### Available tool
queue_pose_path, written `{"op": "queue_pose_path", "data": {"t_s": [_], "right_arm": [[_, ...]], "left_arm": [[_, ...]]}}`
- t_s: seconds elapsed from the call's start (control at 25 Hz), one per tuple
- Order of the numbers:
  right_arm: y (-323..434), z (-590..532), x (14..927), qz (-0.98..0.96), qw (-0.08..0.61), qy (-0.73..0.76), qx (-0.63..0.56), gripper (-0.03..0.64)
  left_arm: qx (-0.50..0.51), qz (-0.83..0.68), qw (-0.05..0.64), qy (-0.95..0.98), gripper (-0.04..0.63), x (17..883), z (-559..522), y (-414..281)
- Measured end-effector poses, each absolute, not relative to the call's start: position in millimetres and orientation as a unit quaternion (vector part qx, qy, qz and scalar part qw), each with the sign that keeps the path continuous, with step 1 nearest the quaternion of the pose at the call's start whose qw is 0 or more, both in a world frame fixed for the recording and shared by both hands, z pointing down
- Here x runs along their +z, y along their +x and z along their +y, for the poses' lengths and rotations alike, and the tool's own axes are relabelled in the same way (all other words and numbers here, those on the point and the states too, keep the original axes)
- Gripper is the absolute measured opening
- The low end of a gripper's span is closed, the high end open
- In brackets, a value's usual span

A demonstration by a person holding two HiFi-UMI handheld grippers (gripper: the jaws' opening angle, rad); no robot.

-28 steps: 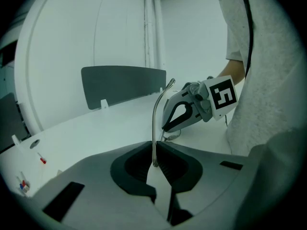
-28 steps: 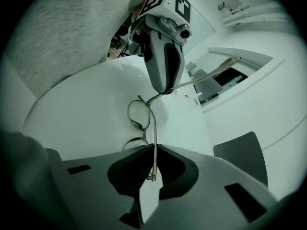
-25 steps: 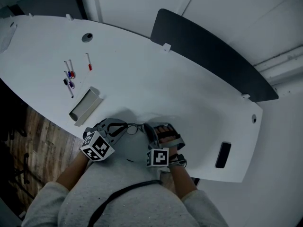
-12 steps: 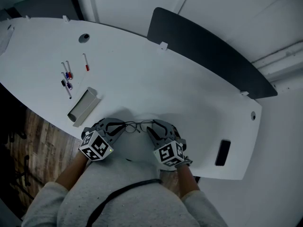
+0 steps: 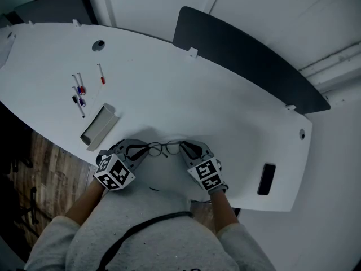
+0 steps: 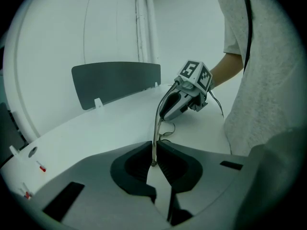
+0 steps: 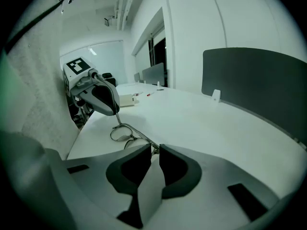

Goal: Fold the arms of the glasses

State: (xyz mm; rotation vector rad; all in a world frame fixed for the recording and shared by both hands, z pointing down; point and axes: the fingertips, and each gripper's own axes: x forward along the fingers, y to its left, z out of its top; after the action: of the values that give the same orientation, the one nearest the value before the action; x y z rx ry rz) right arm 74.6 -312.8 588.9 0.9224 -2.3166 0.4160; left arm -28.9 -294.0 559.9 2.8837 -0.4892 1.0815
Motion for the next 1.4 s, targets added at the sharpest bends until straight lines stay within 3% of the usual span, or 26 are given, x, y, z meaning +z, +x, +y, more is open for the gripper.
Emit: {"op": "queue_pose_path", "data": {"t_s": [0.32,1.4], "right_arm": [[72,-308,588,-0.878,0.3,0.344,0.143,0.06],[77,-306,589,-0.877,0.314,0.346,0.115,0.055]], "left_arm": [[0.345,-0.155,0.053,0.924,0.041,562,-297,-25],[0.44,-0.109,0.003,0.891,0.039,584,-297,-1]]}}
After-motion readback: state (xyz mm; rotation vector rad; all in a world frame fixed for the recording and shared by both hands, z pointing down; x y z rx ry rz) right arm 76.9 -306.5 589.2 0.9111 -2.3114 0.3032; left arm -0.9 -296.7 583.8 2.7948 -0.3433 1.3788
